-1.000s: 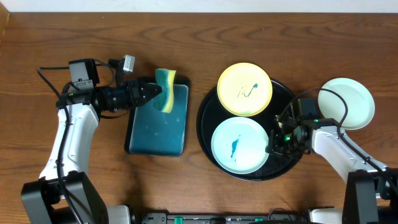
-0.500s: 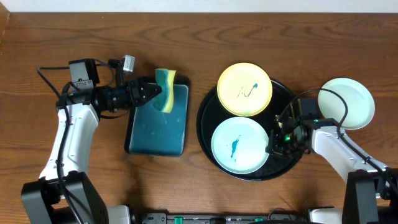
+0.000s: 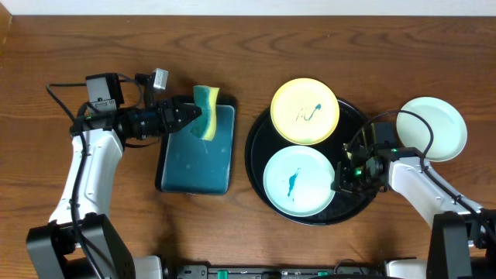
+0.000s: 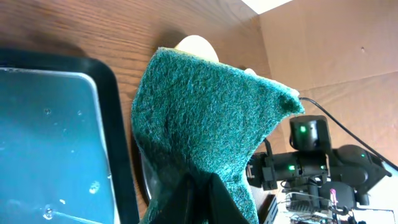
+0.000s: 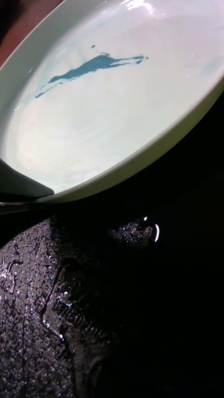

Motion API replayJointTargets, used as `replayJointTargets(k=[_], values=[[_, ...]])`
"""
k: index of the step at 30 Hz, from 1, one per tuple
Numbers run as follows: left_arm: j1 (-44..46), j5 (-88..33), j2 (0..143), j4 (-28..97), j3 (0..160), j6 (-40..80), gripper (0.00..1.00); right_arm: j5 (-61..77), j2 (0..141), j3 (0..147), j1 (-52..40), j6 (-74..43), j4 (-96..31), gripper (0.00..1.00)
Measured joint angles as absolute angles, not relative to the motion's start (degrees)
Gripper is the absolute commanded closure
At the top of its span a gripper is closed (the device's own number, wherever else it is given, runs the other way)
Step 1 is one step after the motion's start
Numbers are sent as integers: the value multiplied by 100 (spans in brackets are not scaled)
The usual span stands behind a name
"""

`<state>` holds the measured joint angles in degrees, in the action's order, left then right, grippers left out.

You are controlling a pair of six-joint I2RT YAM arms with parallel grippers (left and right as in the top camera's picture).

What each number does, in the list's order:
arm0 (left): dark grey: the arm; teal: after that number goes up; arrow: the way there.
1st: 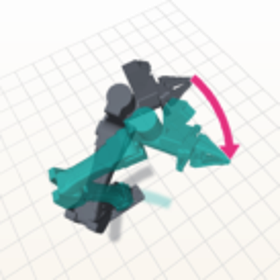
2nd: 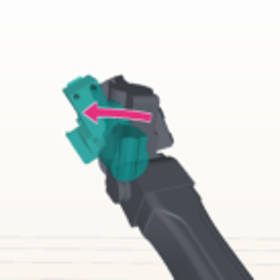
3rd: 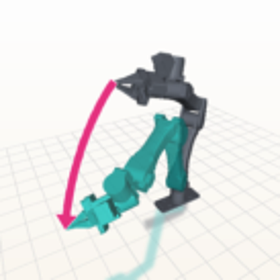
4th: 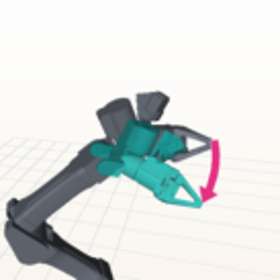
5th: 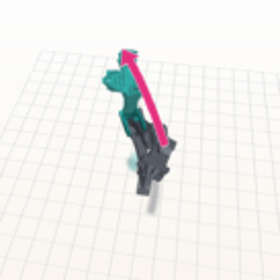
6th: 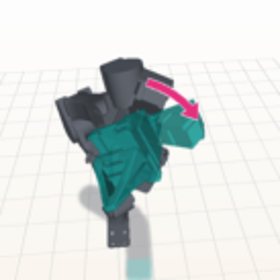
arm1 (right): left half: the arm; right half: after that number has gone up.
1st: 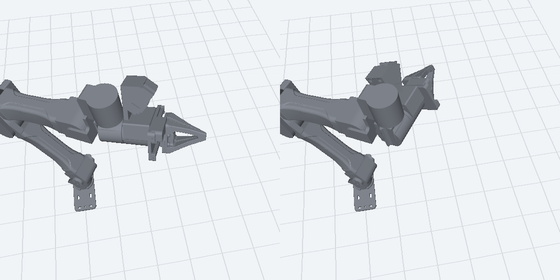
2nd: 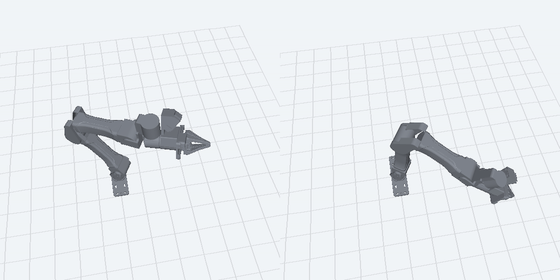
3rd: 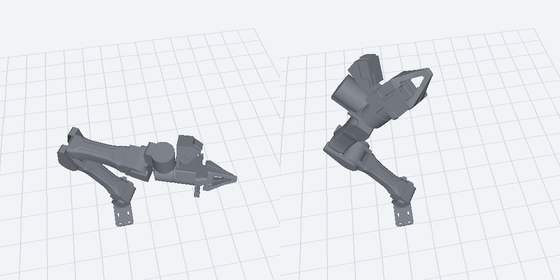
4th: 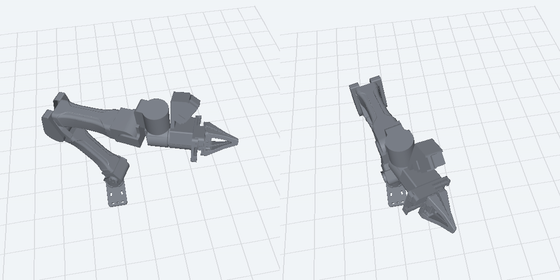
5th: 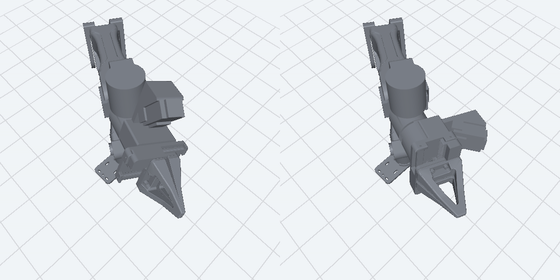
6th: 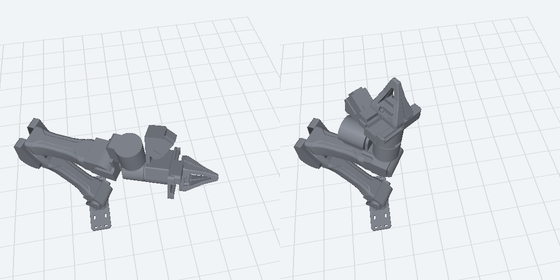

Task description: Clean dirty plates on tray and stack at the side

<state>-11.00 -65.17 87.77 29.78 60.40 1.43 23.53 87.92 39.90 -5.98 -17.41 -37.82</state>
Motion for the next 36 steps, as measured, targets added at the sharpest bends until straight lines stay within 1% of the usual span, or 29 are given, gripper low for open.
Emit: replayJointTargets(k=[5,11,14,24,30,36], values=[[-1096,-5881,8774,3323,6040,152,92,2353,8792,3990,-598,-1741,-3782,99],[-891,-4567,8774,3586,6038,333,92,2346,8792,3990,-598,-1741,-3758,99],[-650,-3885,8774,3603,6038,475,93,2344,8792,3990,-598,-1741,-3756,99],[591,-1708,8774,3605,6038,773,93,2338,8792,3988,-598,-1743,-3754,99],[1087,-926,8774,3605,6038,794,93,2338,8790,3988,-598,-1741,-3752,99],[1339,-532,8814,3605,6038,969,93,2335,8792,3990,-598,-1741,-3752,99]])
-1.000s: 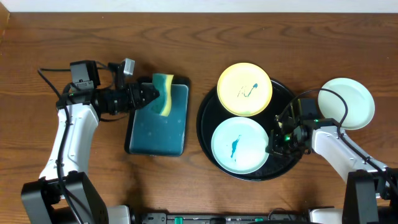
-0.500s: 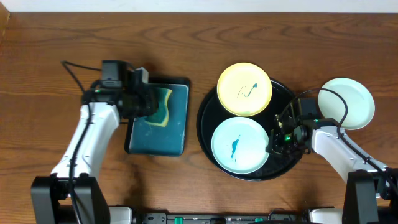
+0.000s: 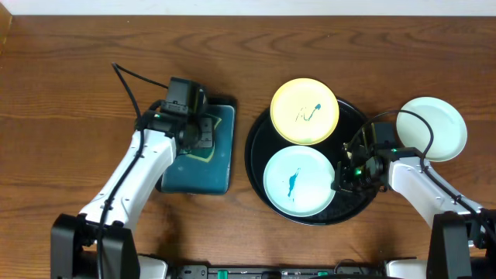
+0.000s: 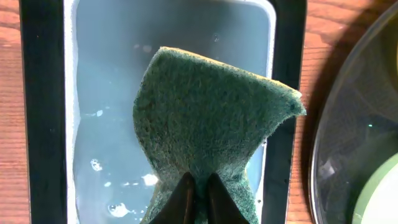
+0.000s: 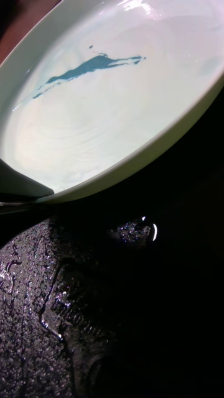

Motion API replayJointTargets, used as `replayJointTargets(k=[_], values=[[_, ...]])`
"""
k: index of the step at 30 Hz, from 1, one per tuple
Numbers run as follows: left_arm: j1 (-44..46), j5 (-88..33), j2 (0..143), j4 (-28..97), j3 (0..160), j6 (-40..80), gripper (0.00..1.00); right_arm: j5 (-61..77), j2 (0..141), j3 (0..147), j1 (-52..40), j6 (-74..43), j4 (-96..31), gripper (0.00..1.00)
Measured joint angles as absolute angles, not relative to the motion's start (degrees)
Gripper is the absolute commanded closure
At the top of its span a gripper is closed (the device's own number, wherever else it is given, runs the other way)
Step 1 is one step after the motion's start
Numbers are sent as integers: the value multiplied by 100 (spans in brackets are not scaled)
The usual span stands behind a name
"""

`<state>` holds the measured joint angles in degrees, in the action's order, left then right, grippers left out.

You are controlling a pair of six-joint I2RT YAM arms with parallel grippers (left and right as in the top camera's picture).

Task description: Clean dirty plates on tray and stack at the side

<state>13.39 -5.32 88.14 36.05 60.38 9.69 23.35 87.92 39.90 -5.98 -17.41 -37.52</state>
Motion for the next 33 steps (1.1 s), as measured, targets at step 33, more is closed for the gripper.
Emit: replayJointTargets(k=[33], values=[[2346,-259,9338,3642,6038,1525,93,2335,8792,3988,-598,-1741,-3747,99]])
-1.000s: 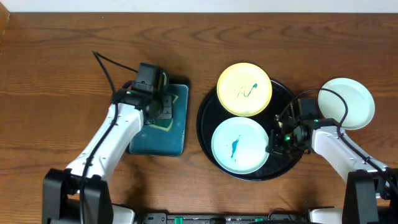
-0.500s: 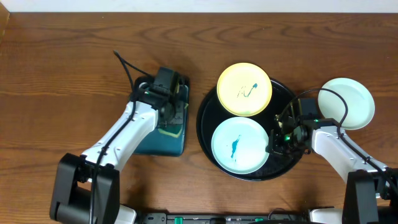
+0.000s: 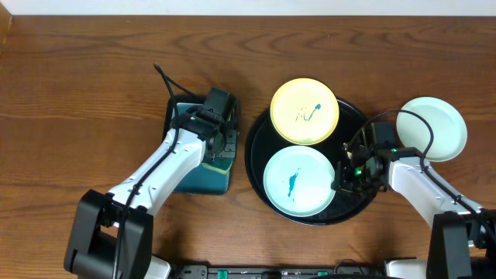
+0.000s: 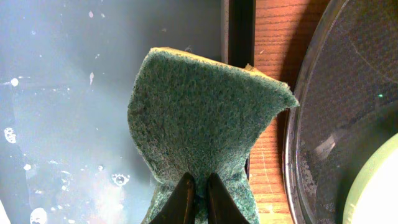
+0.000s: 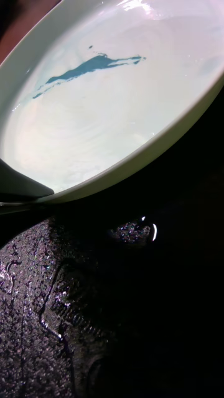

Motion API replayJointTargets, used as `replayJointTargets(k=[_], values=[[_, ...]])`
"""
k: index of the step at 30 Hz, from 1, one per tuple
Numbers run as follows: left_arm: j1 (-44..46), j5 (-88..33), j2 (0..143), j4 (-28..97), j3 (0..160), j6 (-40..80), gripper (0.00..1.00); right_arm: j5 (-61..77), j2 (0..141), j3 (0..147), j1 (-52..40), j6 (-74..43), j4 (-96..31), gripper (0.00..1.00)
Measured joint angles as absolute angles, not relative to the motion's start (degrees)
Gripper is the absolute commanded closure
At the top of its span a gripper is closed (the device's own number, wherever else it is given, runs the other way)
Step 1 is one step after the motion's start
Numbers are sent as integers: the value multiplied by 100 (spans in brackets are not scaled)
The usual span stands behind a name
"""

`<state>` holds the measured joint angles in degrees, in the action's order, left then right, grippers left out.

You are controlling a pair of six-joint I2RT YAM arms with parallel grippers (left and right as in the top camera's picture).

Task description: Clean dirty plates on tray and stack at the side

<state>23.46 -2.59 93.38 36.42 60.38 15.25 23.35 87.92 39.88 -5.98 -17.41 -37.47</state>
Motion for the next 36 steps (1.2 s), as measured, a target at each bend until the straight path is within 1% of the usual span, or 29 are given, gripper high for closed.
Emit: replayJointTargets(k=[11,23,36], values=[[2346,-263,9338,3695,6038,1800,93,2335,8792,3988,-598,-1743,-3747,99],[2392,-565,9338,3726,6038,1822,93,2335,8792,3988,-598,-1741,-3747,99],[2493,-609,9338,3728,6038,1822,93,2335,8792,3990,-598,-1741,-3747,99]])
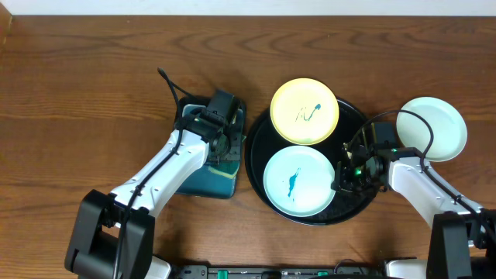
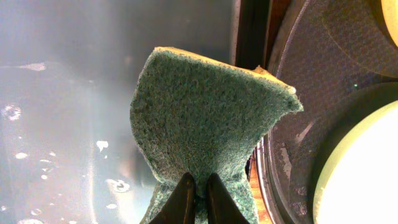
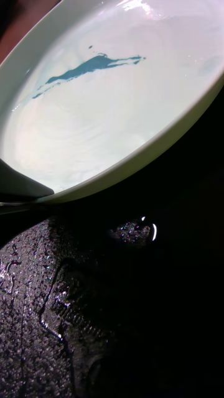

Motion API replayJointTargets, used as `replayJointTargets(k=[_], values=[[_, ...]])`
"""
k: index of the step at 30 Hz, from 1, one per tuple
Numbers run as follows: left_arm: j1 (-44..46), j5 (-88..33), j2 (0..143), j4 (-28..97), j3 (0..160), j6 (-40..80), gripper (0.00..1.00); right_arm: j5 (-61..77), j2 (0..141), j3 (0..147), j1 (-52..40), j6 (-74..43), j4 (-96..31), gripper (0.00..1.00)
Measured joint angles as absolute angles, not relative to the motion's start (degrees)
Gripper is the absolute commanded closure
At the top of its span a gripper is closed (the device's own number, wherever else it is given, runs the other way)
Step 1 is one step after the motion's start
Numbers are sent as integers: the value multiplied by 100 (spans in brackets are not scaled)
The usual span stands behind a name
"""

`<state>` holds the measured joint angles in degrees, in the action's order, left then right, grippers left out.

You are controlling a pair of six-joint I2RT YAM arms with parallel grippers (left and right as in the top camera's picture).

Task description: Clean dirty plates on tray and stack at the side

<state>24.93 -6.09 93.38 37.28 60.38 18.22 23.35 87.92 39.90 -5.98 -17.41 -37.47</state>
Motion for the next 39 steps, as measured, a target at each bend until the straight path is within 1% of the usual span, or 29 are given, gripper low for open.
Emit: replayJointTargets(k=[16,24,33,39], values=[[2493,-733,9338,3728,6038,1955,93,2333,8792,3988,-598,-1741,-3743,99],[2497,-279,9310,3745,6038,1848,92,2333,8792,3988,-598,-1743,-3743,99],[2497,-196,8423,3726,6049,1638,92,2329,8792,3988,-598,-1741,-3717,99],[2497,-727,8047,3894,6316,1614,92,2318,8792,3988,-598,-1741,-3671,99]])
